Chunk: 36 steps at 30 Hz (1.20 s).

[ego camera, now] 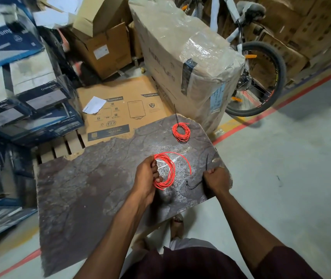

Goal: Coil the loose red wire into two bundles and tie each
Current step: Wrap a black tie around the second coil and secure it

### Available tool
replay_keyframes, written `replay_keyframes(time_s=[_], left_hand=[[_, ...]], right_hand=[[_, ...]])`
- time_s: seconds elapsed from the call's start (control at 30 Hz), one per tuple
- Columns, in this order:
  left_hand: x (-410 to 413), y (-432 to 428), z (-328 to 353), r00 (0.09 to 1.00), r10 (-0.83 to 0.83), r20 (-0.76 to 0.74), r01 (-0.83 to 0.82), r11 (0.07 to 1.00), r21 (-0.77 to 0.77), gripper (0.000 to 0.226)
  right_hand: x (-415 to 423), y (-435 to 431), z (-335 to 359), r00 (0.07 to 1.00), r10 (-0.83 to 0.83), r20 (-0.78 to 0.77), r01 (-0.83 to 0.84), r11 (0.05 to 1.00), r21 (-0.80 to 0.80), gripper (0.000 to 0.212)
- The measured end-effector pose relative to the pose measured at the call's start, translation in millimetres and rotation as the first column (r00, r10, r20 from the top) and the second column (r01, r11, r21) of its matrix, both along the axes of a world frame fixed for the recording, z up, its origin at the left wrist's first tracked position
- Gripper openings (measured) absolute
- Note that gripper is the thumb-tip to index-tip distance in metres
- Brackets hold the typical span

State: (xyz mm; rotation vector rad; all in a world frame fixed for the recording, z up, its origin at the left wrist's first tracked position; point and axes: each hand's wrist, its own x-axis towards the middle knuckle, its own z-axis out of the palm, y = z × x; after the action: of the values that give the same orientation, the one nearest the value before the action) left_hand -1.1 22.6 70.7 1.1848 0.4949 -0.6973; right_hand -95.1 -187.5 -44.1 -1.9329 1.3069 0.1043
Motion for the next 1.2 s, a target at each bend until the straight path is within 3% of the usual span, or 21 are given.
replay_keyframes(time_s=[0.17, 0.27, 0.37, 0.67, 0.97, 1.2], left_hand=[[5.7, 6.3, 10.2, 1.0, -0.002, -0.014, 0.001, 0.998, -0.058, 0.038], [8.7, 10.9, 20.3, 1.0, -0.001, -0.015, -0.001, 0.99, -0.138, 0.038], [12.6, 17.1, 35.2, 1.0, 0.004, -0.021, -0.009, 0.97, -0.244, 0.038], [31.2, 31.1, 82.9, 0.999, -0.003, -0.045, -0.021, 0.853, -0.521, 0.039], [39.0, 39.1, 115.3, 1.0, -0.018, 0.01, 0.02, 0.817, -0.576, 0.041], [44.5, 45.0, 132.4, 0.997, -0.019, 0.08, 0.06, 0.834, -0.548, 0.041]], right_hand=[[11.1, 2.4, 13.6, 0.985, -0.023, 0.173, -0.003, 0.989, 0.147, 0.016], [18.8, 11.0, 41.3, 0.922, -0.147, 0.357, 0.024, 0.945, 0.325, 0.008], [27.1, 20.4, 73.8, 0.855, -0.201, 0.477, 0.006, 0.925, 0.379, 0.011], [56.3, 51.3, 127.7, 0.711, -0.246, 0.659, 0.021, 0.944, 0.33, 0.019], [79.5, 77.3, 169.6, 0.6, -0.236, 0.764, -0.07, 0.936, 0.344, 0.005], [78.3, 70.7, 172.5, 0.655, -0.014, 0.756, -0.335, 0.891, 0.307, 0.01]])
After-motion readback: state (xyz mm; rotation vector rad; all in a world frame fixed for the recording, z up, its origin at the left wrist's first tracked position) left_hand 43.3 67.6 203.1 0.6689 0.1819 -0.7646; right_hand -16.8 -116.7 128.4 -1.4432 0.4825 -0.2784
